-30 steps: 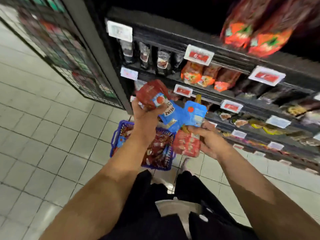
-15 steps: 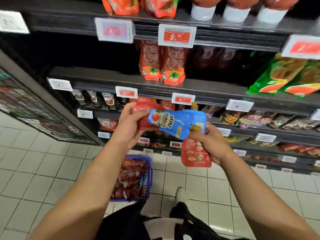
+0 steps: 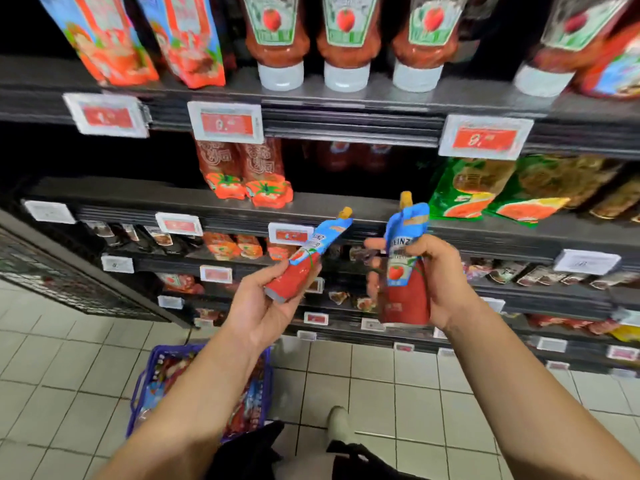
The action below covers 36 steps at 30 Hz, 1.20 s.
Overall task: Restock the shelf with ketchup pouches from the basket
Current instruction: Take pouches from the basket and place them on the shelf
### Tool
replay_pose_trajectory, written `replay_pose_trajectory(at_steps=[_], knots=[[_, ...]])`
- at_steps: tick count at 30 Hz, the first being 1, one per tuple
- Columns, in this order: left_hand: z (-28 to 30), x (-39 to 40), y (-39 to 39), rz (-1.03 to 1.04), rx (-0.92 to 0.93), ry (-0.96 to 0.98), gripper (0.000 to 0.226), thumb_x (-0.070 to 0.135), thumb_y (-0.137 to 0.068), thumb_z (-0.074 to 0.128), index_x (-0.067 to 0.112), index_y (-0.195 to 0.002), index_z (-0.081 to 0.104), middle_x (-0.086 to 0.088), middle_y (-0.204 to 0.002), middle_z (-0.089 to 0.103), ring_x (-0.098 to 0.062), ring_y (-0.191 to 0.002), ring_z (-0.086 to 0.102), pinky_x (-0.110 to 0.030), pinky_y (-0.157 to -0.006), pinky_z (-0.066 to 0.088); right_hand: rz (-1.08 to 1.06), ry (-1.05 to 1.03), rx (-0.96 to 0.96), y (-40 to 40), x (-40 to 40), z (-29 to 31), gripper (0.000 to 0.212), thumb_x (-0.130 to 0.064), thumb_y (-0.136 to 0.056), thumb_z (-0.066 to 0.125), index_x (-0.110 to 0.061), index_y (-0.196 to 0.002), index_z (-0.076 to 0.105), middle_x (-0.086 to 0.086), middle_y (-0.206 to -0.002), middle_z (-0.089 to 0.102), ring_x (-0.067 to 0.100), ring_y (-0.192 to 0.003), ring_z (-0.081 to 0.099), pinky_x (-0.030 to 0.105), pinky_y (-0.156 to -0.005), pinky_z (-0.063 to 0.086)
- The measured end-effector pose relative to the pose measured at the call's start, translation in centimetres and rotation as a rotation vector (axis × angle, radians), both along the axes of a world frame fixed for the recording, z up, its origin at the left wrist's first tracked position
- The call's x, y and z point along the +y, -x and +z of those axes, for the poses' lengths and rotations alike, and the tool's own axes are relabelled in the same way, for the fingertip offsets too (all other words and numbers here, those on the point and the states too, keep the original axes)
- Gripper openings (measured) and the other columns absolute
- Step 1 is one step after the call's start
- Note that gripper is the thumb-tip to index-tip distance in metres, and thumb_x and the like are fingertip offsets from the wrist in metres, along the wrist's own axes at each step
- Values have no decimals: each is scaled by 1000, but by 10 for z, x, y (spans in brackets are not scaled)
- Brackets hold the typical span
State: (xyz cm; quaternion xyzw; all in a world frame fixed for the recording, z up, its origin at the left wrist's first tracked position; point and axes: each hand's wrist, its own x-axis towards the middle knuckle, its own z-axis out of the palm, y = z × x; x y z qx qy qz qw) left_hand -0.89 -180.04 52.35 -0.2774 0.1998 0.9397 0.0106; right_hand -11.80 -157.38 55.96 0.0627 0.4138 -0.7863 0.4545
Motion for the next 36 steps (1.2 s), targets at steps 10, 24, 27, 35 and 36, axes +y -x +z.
replay_pose_trajectory(at_steps=[10, 24, 27, 35, 36], knots=[[17, 9, 25, -147, 127, 224, 37, 9, -86, 67, 7, -123, 70, -17, -127, 68, -23, -106, 71, -33, -83, 60, -45, -111, 47, 29, -2, 25, 29, -24, -85, 66, -4, -106, 69, 19, -94, 74, 29, -74, 73, 42, -68, 61], [41, -13, 122, -164, 67, 1242, 50, 5, -66, 88, 21, -102, 56, -4, -99, 73, -16, -88, 72, -36, -81, 61, -209, -599, 680, 77, -25, 27, 15, -1, -77, 81, -12, -85, 74, 3, -84, 77, 18, -76, 72, 36, -70, 61], [38, -15, 140, -131, 37, 1235, 57, 2, -71, 87, 18, -113, 52, 2, -93, 69, -2, -74, 71, -25, -71, 61, -297, -639, 639, 91, -32, 23, 11, -12, -78, 84, -11, -78, 73, 3, -81, 74, 20, -76, 69, 39, -74, 58], [21, -16, 158, -138, 62, 1339, 46, 15, -75, 88, 24, -109, 59, 6, -106, 69, -9, -98, 70, -23, -82, 58, -282, -866, 617, 114, -47, 15, 20, -18, -86, 74, -6, -101, 73, 10, -99, 68, 15, -75, 64, 24, -67, 49], [18, -16, 158, -162, 19, 1386, 43, 20, -77, 87, 15, -111, 61, -1, -107, 70, -15, -99, 70, -27, -83, 59, -251, -898, 654, 115, -47, 13, 28, -22, -88, 73, -4, -109, 70, 10, -103, 69, 15, -80, 66, 24, -70, 50]])
